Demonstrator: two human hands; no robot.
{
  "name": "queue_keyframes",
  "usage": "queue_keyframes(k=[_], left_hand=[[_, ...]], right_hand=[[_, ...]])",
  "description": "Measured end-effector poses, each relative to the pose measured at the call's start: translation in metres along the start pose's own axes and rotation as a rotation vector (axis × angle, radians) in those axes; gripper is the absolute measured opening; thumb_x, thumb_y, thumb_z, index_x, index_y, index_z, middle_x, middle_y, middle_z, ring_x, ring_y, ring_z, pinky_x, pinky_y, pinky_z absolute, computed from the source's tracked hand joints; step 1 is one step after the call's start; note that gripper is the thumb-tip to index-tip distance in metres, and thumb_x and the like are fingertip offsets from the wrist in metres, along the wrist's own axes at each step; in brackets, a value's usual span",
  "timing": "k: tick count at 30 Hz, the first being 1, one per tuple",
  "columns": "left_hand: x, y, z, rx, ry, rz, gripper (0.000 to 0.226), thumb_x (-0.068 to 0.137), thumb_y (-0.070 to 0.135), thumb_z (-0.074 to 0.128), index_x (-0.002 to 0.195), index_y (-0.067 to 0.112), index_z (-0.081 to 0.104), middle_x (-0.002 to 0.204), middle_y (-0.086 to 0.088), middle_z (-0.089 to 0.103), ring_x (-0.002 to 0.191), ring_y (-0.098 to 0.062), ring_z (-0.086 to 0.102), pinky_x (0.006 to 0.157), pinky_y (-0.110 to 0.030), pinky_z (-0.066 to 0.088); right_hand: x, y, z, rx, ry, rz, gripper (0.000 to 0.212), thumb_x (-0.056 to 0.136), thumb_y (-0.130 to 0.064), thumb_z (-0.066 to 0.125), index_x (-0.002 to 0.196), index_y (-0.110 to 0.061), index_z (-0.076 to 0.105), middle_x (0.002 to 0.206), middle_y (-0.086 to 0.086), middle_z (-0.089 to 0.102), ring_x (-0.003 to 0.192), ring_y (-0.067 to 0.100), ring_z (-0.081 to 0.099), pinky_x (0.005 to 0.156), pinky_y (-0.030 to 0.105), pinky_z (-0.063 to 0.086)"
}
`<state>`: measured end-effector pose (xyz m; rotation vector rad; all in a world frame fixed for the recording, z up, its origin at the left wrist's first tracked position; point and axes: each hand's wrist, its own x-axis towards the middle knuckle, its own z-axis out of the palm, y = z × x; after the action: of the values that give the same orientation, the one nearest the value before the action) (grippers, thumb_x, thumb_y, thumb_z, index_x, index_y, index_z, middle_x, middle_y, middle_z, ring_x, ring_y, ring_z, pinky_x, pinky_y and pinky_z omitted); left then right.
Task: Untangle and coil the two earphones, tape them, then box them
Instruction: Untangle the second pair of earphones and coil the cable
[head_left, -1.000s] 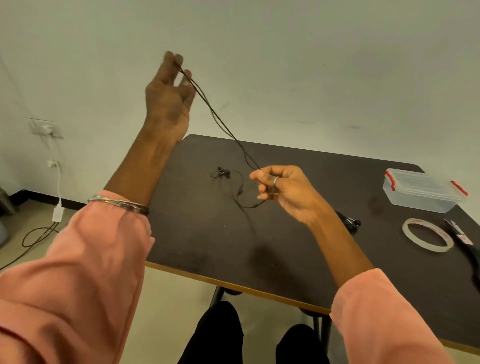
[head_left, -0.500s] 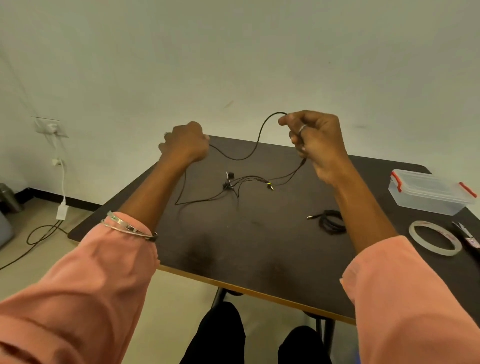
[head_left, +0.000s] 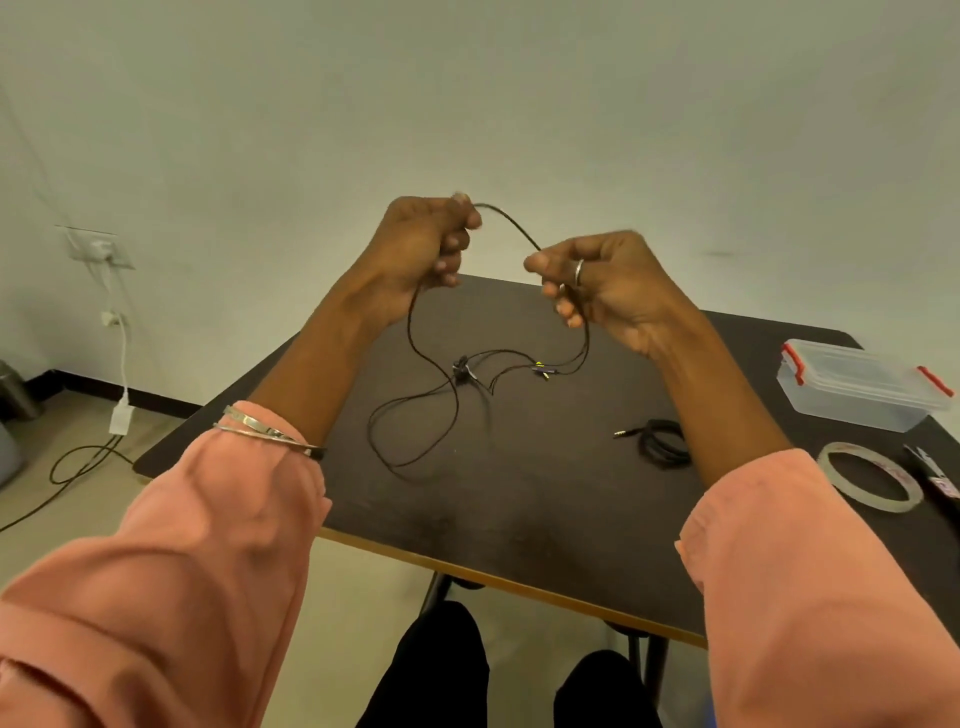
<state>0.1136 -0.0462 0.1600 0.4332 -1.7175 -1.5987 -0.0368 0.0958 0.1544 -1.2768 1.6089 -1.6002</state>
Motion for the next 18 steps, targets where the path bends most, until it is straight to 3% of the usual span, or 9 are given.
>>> queue_keyframes(k=[3,5,11,18], left_hand=[[0.008,0.013,-0.015,-0.337,0.049,-0.057,0.032,0.101,0.032,0.045,0.075,0.017,0.056,0.051,0.009,0.034,0.041,-0.006,0.024,0.041,-0.02,0.023],[0.014,0.019,-0.025,-0.454,0.094,-0.064,0.033,0.101,0.031,0.044,0.073,0.017,0.056,0.05,0.009,0.034,0.039,-0.006,0.022,0.039,-0.019,0.021],[0.023,0.022,-0.041,-0.691,0.237,-0.03,0.03,0.102,0.029,0.043,0.079,0.016,0.059,0.048,0.009,0.036,0.038,-0.006,0.022,0.036,-0.019,0.02],[0.028,0.026,-0.052,-0.851,0.338,0.089,0.03,0.102,0.028,0.043,0.085,0.014,0.064,0.048,0.008,0.037,0.037,-0.007,0.023,0.037,-0.019,0.021]], right_hand=[[-0.004,0.025,-0.004,0.084,-0.08,0.058,0.019,0.085,-0.012,0.067,0.098,0.002,0.069,0.067,0.004,0.065,0.041,0.009,0.048,0.036,0.019,0.037],[-0.006,0.039,-0.007,0.103,-0.106,0.081,0.017,0.087,-0.012,0.064,0.097,0.0,0.07,0.069,0.004,0.066,0.04,0.009,0.047,0.035,0.018,0.035],[-0.005,0.061,-0.01,0.106,-0.177,0.093,0.025,0.08,-0.02,0.067,0.097,-0.003,0.072,0.077,0.008,0.068,0.057,0.016,0.056,0.061,0.029,0.054],[-0.002,0.073,-0.016,0.015,-0.136,0.133,0.019,0.094,-0.009,0.055,0.099,0.004,0.068,0.078,0.009,0.064,0.047,0.008,0.039,0.048,0.02,0.038]])
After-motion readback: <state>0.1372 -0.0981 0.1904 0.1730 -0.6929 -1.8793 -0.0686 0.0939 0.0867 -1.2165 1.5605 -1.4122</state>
